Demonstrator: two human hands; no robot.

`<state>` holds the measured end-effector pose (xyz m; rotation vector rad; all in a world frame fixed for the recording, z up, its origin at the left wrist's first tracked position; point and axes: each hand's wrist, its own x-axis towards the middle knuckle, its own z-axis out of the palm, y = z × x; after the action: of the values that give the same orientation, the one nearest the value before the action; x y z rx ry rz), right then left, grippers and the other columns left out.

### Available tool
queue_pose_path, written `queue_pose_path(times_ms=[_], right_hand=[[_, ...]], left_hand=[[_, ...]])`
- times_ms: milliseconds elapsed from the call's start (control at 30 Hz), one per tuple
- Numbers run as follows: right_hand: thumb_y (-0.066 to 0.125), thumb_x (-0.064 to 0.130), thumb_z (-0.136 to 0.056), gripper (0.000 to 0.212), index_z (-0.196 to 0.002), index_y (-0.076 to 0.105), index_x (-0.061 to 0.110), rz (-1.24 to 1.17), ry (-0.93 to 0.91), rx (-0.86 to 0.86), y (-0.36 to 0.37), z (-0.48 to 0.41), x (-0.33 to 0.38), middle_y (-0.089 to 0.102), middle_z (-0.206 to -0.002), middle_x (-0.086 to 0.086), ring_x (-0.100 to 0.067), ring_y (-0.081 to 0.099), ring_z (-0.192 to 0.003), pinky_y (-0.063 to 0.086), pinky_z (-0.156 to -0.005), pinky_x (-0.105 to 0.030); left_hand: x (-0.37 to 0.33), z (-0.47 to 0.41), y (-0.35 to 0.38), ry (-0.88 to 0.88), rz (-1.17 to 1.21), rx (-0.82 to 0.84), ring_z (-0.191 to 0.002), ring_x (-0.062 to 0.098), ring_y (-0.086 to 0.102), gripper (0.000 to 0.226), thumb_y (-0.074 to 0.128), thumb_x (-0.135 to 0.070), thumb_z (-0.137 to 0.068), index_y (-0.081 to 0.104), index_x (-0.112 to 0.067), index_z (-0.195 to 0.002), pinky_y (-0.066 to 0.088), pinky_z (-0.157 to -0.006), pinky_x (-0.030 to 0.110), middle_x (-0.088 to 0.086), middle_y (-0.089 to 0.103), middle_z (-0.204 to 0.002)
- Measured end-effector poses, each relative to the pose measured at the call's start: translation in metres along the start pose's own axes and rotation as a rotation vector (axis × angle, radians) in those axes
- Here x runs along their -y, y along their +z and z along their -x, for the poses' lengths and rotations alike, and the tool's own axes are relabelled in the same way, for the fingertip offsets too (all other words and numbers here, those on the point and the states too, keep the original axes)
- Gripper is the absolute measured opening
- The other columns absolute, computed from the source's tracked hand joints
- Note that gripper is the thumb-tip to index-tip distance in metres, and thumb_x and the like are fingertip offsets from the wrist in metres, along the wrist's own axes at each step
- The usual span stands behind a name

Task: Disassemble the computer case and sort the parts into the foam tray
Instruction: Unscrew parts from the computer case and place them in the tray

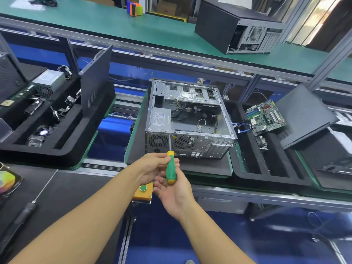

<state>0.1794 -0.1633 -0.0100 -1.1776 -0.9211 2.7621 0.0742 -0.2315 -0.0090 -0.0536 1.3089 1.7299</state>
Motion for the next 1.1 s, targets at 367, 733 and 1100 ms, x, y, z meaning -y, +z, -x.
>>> queue_pose_path(times_ms=[367, 733, 1100], right_hand=[[0.058, 0.038, -0.1, 0.04, -0.112, 0.061, 0.0, 0.004, -0.058, -0.017, 0.0, -0.003, 0.009, 0.057, -0.068, -0.01, -0.018, 0.057, -0.055, 0.053, -0.05, -0.03], [0.067, 0.014, -0.096, 0.032, -0.122, 0.052, 0.002, 0.09, -0.152, -0.089, 0.002, -0.006, 0.004, 0.057, -0.099, -0.015, -0.018, 0.051, -0.071, 0.054, -0.056, -0.028], [0.058, 0.012, -0.101, 0.02, -0.118, 0.054, 0.003, 0.039, -0.13, -0.093, -0.006, -0.01, 0.006, 0.058, -0.094, -0.015, -0.019, 0.057, -0.067, 0.056, -0.057, -0.03]], left_hand=[[-0.001, -0.004, 0.005, 0.02, 0.0, -0.109, -0.088, 0.03, 0.068, 0.036, 0.068, -0.004, -0.091, 0.059, 0.009, -0.123, 0.059, -0.075, 0.037, 0.026, 0.068, -0.108], [-0.003, -0.007, 0.012, -0.011, -0.108, -0.05, -0.062, 0.015, 0.062, 0.024, 0.071, -0.02, -0.091, 0.064, -0.002, -0.104, 0.053, -0.07, 0.03, 0.003, 0.063, -0.064], [-0.006, -0.004, 0.011, -0.068, -0.137, -0.028, -0.086, 0.026, 0.056, 0.031, 0.065, -0.031, -0.096, 0.062, -0.002, -0.106, 0.049, -0.071, 0.031, 0.008, 0.065, -0.092]])
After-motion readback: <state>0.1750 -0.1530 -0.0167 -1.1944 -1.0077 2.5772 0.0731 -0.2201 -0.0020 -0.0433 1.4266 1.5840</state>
